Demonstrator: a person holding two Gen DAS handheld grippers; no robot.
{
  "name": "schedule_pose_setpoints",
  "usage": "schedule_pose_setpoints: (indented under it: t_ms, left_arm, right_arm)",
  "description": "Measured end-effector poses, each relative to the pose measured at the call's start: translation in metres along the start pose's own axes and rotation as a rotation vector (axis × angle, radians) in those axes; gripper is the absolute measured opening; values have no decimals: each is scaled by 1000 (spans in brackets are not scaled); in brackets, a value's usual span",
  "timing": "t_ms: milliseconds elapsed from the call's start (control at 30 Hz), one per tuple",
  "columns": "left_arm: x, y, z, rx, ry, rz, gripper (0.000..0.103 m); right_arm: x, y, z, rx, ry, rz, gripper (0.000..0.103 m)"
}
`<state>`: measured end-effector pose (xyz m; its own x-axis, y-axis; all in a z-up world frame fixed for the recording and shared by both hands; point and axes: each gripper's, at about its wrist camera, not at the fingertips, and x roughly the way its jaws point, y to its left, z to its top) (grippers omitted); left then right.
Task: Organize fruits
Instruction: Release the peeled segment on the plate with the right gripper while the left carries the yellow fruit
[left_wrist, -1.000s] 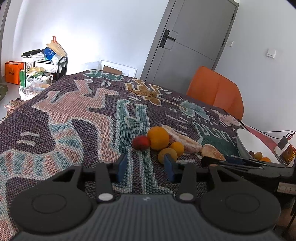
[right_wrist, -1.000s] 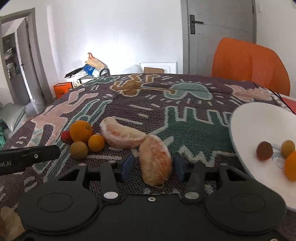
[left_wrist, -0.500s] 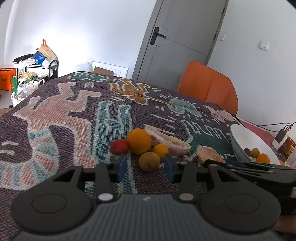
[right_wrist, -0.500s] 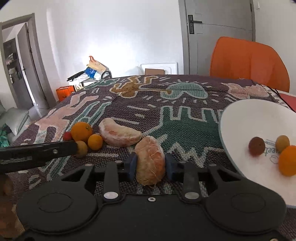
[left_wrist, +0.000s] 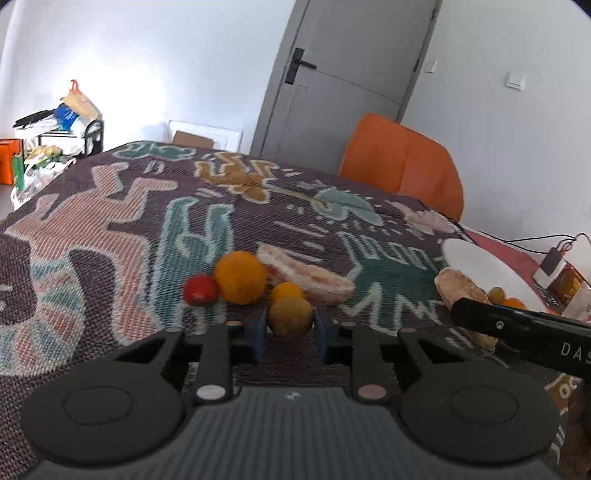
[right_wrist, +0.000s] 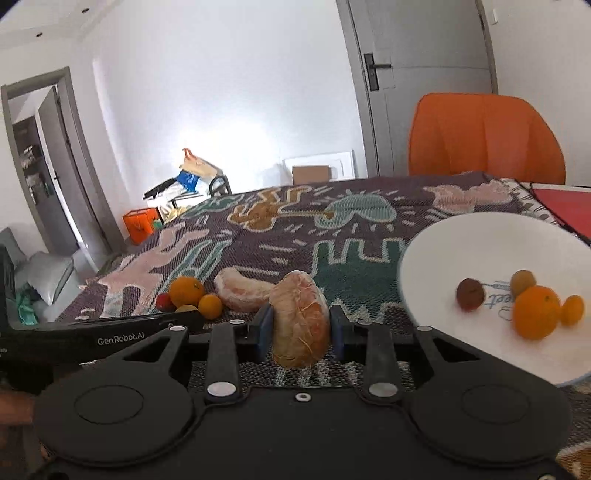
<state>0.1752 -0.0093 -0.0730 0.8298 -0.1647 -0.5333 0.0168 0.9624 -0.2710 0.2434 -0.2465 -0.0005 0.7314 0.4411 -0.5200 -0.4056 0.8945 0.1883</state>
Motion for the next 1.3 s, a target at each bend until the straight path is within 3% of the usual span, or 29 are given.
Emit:
schedule_pose_setpoints:
  t_ms: [600, 1300]
  left_arm:
    - [1, -62, 25, 87, -45, -105, 25]
    - [47, -127, 40, 184, 3, -178, 26]
  right_arm:
    - [-36, -50, 13, 42, -95, -122, 31]
    - [-41, -132, 21, 112, -121, -290, 31]
